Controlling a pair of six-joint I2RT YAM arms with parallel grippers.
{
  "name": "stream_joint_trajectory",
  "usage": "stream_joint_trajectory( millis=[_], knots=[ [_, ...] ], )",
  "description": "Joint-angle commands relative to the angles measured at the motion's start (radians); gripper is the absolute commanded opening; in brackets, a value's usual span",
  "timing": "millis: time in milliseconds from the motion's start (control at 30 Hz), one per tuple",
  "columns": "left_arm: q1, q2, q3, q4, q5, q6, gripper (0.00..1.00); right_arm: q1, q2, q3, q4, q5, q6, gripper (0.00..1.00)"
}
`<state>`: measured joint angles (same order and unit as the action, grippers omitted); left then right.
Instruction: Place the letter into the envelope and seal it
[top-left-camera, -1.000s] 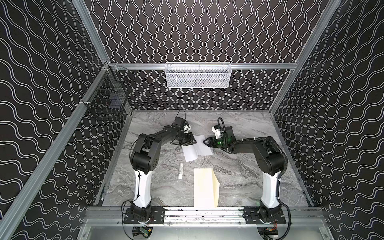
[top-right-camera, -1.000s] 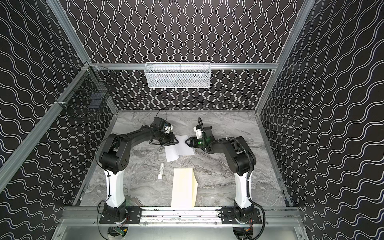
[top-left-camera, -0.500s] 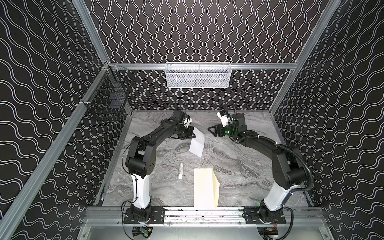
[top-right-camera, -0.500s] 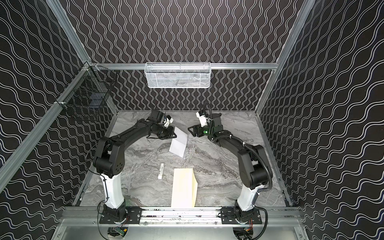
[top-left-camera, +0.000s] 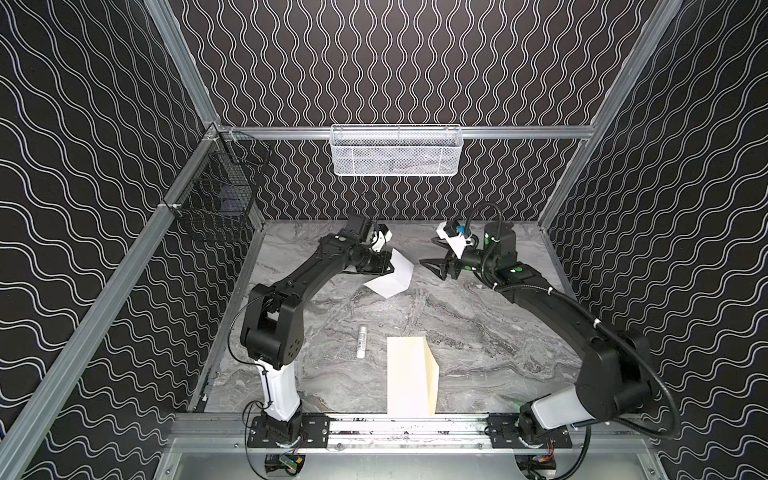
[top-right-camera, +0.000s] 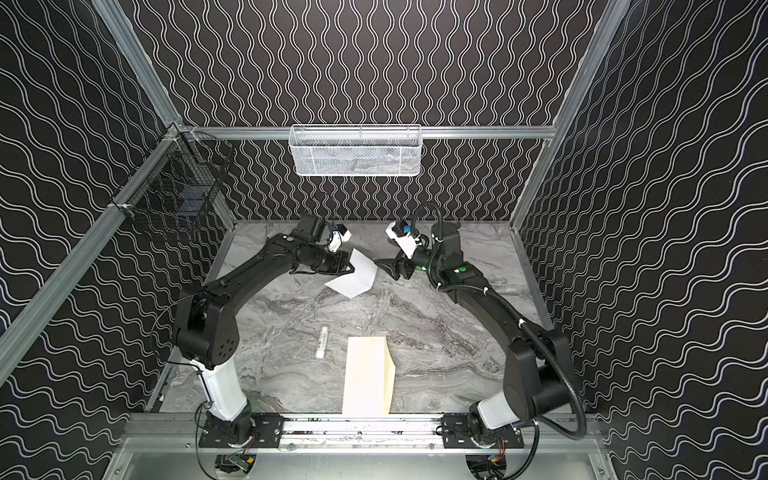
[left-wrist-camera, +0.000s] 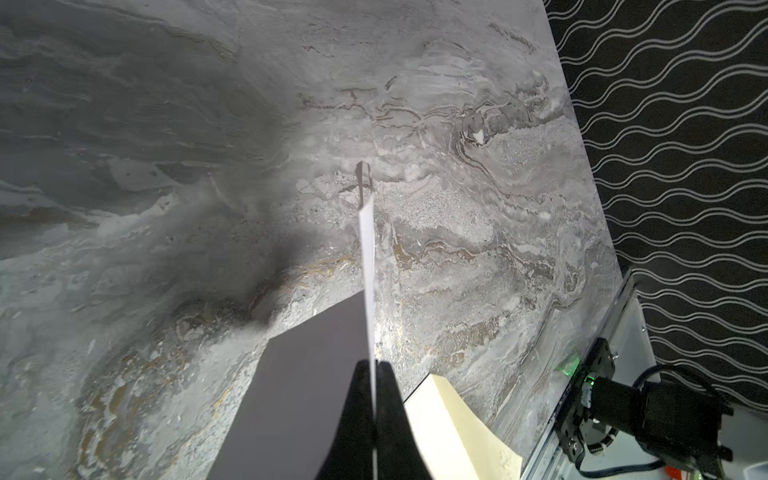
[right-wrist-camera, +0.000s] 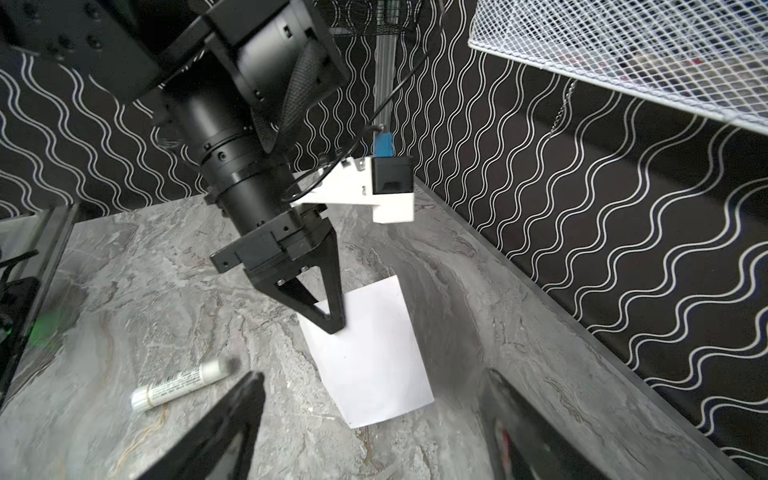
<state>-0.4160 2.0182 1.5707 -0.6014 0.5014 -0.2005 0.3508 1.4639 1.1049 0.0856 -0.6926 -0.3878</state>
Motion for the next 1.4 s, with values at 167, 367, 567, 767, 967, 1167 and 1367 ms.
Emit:
stream_joint_trajectory(
  millis=[167,367,567,767,967,1167,1367],
  knots=[
    [-0.005,-0.151,-0.088,0.064,-0.051,0.151,0.00,0.002,-0.183,-0.081,-0.047,-0.028,-0.124,0.86],
    [-0.038,-0.235,-0.124,0.110,-0.047,0.247,0.00,0.001,-0.260,-0.073,-0.109,-0.056,-0.156,0.87],
    [-0.069,-0.276,-0.121,0.135,-0.025,0.355,0.00,0.002,-0.303,-0.055,-0.188,-0.057,-0.296,0.93],
    [-0.081,-0.280,-0.107,0.158,-0.020,0.421,0.00,0.001,-0.278,0.006,-0.284,-0.036,-0.360,0.96],
    [-0.093,-0.304,-0.155,0.199,0.018,0.504,0.00,0.001,-0.273,-0.011,-0.305,-0.030,-0.420,0.98],
    [-0.117,-0.332,-0.235,0.318,0.046,0.596,0.00,0.001,-0.266,-0.014,-0.372,0.005,-0.471,0.99],
    [-0.122,-0.298,-0.163,0.205,0.123,0.747,0.00,0.002,-0.238,-0.010,-0.364,-0.037,-0.540,0.99]
  ],
)
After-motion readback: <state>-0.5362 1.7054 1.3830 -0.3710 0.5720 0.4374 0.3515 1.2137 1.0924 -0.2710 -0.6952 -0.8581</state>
